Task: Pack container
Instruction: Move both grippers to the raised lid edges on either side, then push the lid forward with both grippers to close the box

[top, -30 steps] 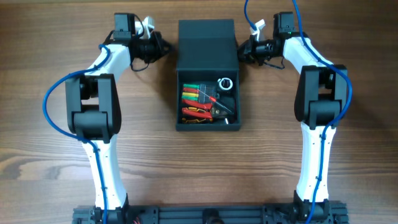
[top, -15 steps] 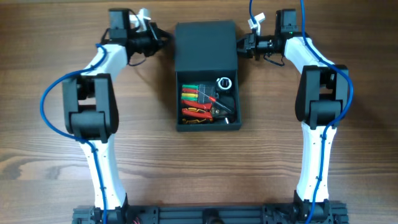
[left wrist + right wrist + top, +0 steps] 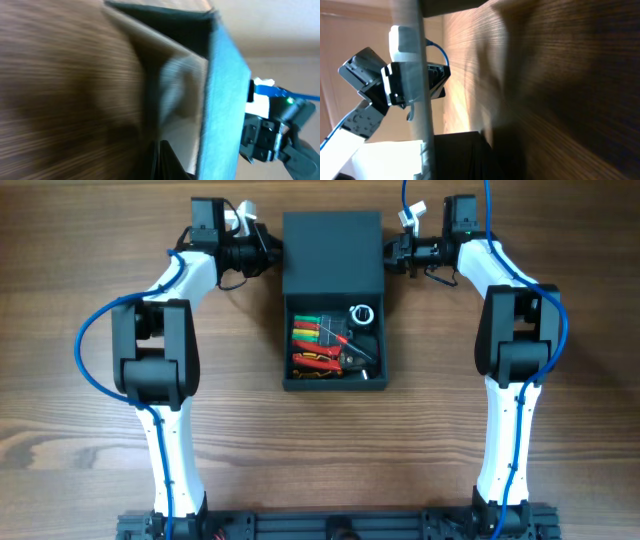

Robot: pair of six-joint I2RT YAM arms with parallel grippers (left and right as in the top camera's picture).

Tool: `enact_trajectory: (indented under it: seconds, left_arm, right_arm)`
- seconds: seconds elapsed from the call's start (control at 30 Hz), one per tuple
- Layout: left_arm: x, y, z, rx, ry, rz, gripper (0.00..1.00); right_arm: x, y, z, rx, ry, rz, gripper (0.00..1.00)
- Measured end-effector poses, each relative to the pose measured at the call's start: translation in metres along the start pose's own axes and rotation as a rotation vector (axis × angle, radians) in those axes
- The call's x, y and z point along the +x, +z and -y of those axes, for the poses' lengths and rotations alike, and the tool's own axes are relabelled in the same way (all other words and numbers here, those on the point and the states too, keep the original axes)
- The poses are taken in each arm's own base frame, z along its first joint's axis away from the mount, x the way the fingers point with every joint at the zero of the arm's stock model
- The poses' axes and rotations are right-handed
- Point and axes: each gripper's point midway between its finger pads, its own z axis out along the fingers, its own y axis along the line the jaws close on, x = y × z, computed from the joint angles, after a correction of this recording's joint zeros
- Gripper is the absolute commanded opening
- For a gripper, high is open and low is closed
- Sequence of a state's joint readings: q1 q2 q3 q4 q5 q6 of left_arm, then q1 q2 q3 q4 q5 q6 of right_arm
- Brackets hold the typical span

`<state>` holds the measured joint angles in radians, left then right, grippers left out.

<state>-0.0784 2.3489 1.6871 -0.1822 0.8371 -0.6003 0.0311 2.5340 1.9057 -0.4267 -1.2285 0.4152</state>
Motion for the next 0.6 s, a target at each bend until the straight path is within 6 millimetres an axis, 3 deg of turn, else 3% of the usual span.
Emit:
enact_trajectory:
  seconds: [0.2, 0.3, 0.37, 0.43, 0.5, 0.6]
  left_arm:
    - [0.005, -0.003, 0.009, 0.063, 0.001, -0.038, 0.04]
    - [0.006, -0.006, 0.015, 0.077, 0.009, -0.045, 0.04]
    - [0.005, -0.014, 0.028, 0.085, 0.031, -0.040, 0.04]
    - [0.005, -0.033, 0.054, 0.089, 0.064, -0.033, 0.04]
    - [0.012, -0.058, 0.084, 0.079, 0.096, -0.030, 0.04]
    - [0.034, -0.108, 0.124, -0.004, 0.150, -0.016, 0.04]
  right_arm:
    - [-0.003, -0.007, -0.020, 0.016, 0.000, 0.015, 0.04]
    - [-0.009, -0.023, -0.056, 0.071, -0.055, 0.060, 0.04]
    - [-0.010, -0.039, -0.097, 0.119, -0.122, 0.099, 0.04]
    - [-0.002, -0.054, -0.139, 0.168, -0.192, 0.129, 0.04]
    - [0.010, -0.064, -0.167, 0.217, -0.242, 0.145, 0.04]
    - [0.033, -0.076, -0.181, 0.338, -0.268, 0.139, 0.04]
